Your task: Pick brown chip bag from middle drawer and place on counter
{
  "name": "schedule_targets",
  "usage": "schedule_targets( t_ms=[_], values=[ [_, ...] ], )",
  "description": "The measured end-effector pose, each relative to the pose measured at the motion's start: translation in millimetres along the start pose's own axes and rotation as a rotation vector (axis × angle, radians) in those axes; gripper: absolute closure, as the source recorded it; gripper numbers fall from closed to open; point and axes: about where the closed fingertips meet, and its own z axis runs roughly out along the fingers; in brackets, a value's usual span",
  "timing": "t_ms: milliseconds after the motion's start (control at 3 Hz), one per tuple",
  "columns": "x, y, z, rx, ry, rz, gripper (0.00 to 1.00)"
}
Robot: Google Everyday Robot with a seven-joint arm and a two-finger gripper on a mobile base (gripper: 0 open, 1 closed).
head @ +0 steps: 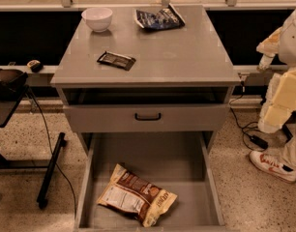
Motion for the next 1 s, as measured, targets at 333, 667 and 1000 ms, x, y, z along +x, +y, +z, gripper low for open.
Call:
schedule_targets(
  t_ms=[333, 667, 1000],
  values=[
    [0.0, 0.0, 0.0, 0.000, 0.000, 0.000, 0.00],
    [-3.8, 11.3, 24.5, -0.007, -0.005, 0.008, 0.00],
    [-21.1, 45.7, 68.2, -0.008, -0.055, 0.013, 0.00]
  ],
)
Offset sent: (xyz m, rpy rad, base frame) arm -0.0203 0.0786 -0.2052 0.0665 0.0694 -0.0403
